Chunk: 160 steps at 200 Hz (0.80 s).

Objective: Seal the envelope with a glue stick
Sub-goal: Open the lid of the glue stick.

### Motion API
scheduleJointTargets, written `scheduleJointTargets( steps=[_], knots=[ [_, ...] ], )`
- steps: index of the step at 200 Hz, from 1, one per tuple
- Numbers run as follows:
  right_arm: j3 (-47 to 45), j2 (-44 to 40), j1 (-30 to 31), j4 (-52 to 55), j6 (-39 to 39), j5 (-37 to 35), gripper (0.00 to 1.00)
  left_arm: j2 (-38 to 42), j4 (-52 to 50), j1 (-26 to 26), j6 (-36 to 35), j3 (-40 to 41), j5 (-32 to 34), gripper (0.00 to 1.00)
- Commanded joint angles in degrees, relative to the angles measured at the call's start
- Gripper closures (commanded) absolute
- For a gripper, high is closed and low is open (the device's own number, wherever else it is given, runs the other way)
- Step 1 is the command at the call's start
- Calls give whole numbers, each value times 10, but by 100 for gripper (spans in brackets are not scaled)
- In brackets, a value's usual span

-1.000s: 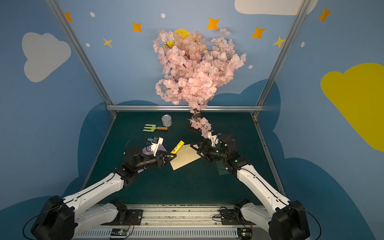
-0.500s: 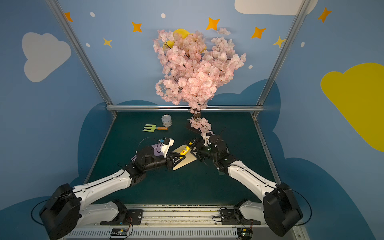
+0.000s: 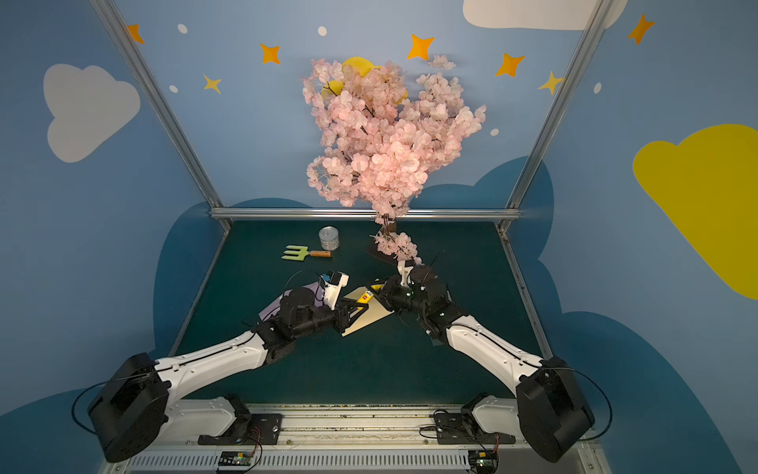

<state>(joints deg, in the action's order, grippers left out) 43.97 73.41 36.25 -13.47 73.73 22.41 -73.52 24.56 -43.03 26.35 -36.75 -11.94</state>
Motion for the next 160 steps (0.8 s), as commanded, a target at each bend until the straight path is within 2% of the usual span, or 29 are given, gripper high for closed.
scheduleJointTargets(
  steps=[1,15,30,42,53,57,63,71,112,134,160],
  knots=[
    [28,1,9,-17,-4,26,71,-4,-3,-4,-13,-6,8,97],
    [28,5,8,-21,-4,29,68,-3,0,-4,-13,-6,5,97],
    [27,3,9,-21,-7,27,70,-7,5,-4,-9,-6,-6,97],
    [29,-1,9,-15,-14,24,77,-12,7,-4,-5,-7,-24,97],
    [34,-7,7,0,-26,20,89,-18,13,-4,-3,-6,-44,96],
    [38,-10,7,9,-32,16,94,-19,14,-4,-4,-5,-50,92],
    [42,-16,7,25,-44,8,100,-21,14,-3,-1,-6,-55,81],
    [49,-23,7,48,-63,-3,100,-22,14,1,4,-6,-72,68],
    [51,-62,8,91,-124,-40,100,-27,61,43,64,14,-186,31],
    [61,-69,9,118,-147,-48,100,-26,96,71,99,27,-229,25],
    [70,-69,13,141,-164,-56,100,-27,104,86,107,16,-265,27]
  ],
)
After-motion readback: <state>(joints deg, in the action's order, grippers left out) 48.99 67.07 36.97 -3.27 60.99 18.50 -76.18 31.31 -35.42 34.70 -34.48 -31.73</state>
